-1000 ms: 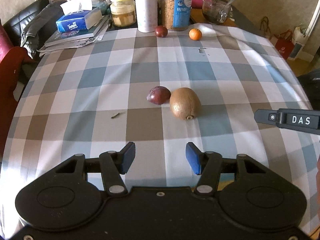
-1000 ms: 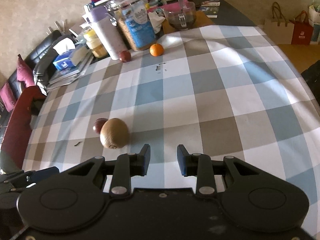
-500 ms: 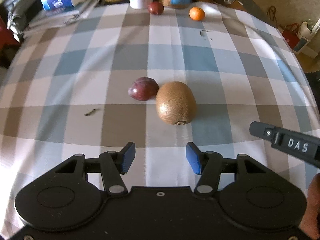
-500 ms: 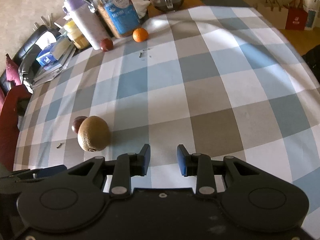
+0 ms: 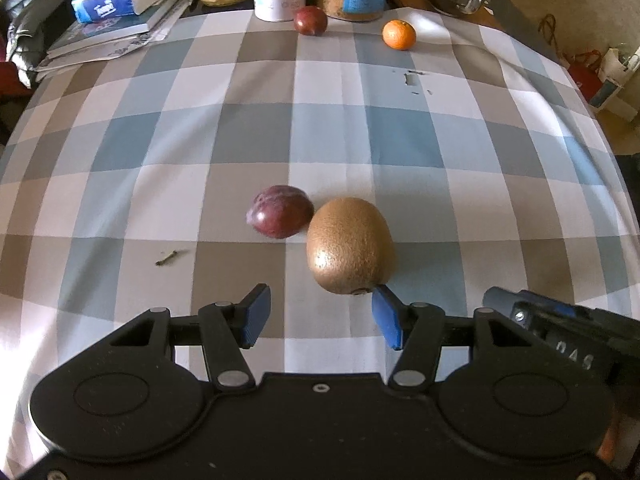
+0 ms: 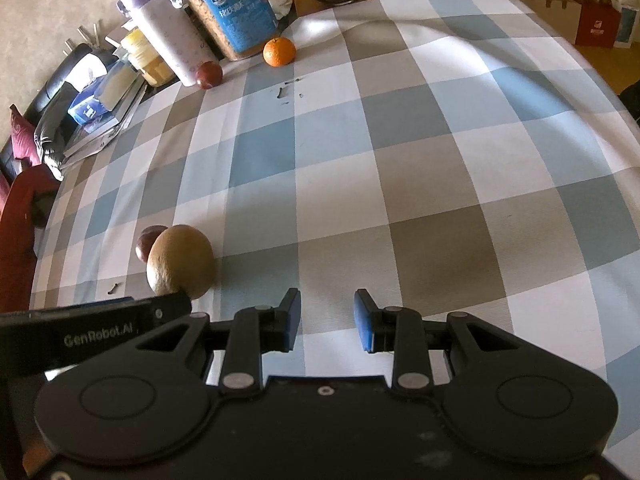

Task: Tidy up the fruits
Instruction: 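Grasp the brown kiwi with the left tool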

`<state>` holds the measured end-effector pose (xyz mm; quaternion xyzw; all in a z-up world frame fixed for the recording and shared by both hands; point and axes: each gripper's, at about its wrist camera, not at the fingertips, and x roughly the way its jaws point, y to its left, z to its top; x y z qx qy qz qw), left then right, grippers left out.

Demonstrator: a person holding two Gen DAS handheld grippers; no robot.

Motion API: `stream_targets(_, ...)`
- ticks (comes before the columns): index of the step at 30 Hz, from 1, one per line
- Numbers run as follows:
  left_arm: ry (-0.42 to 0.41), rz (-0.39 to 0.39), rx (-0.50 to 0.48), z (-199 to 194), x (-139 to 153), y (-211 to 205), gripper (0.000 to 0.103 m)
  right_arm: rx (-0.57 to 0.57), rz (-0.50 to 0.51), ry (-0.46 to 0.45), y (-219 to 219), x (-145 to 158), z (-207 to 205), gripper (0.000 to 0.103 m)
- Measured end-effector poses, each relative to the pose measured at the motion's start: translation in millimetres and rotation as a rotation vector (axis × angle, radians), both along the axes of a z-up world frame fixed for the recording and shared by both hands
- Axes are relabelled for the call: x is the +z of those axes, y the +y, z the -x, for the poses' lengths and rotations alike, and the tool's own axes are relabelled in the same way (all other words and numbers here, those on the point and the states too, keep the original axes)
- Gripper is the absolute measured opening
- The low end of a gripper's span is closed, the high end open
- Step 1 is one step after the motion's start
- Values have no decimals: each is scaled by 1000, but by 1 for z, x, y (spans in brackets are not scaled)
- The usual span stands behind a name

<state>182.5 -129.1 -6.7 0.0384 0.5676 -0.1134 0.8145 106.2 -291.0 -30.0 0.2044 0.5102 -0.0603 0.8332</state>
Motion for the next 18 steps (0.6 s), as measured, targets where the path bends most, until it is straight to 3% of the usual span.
stream_targets(18, 11, 60, -18, -16, 2, -10, 61, -9, -21, -25, -4, -6, -7, 33)
